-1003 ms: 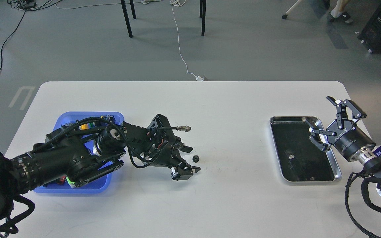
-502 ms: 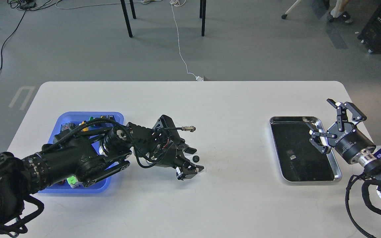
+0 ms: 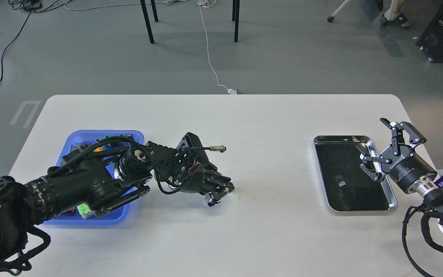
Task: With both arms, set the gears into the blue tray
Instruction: 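Close the left gripper on the second black gear, then carry the gear into the blue tray with the left gripper, then open the left gripper and lift it from the blue tray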
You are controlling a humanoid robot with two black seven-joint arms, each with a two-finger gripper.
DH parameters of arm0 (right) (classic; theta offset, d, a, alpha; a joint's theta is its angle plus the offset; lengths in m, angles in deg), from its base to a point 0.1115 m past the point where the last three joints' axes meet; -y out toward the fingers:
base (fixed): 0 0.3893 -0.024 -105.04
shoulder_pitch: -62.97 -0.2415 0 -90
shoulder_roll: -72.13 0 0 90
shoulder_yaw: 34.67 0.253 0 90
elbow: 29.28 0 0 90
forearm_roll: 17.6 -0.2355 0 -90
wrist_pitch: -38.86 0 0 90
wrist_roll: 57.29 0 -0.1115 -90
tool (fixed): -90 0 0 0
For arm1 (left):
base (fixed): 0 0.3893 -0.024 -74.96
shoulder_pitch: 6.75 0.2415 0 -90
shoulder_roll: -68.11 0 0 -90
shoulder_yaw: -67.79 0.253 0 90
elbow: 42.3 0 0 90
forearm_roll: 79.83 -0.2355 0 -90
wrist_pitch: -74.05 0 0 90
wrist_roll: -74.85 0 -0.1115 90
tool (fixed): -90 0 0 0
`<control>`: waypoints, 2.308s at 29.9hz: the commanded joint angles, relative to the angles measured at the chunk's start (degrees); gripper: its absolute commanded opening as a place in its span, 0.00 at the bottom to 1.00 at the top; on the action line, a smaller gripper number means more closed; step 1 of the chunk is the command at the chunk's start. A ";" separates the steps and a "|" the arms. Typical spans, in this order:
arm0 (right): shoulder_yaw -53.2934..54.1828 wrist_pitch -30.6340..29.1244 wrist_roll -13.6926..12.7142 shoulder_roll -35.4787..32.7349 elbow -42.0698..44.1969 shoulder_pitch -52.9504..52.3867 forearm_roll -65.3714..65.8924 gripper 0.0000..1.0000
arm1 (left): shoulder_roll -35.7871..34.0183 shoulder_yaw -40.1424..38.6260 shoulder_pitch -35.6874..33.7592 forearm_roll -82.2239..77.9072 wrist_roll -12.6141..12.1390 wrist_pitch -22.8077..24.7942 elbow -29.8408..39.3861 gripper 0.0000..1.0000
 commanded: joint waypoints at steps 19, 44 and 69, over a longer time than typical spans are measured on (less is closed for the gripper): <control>2.11 0.00 0.00 0.18 -0.53 -0.09 0.00 0.95 | -30.78 -0.75 -4.07 0.00 0.00 0.27 16.48 0.14; 2.11 0.00 0.00 0.09 -0.44 0.70 0.00 0.95 | -33.34 -3.47 4.20 0.00 0.00 -0.17 5.40 0.20; 1.76 0.00 0.00 0.09 -0.44 0.44 0.17 0.99 | -35.01 -13.93 4.02 6.56 0.00 -0.17 12.07 0.89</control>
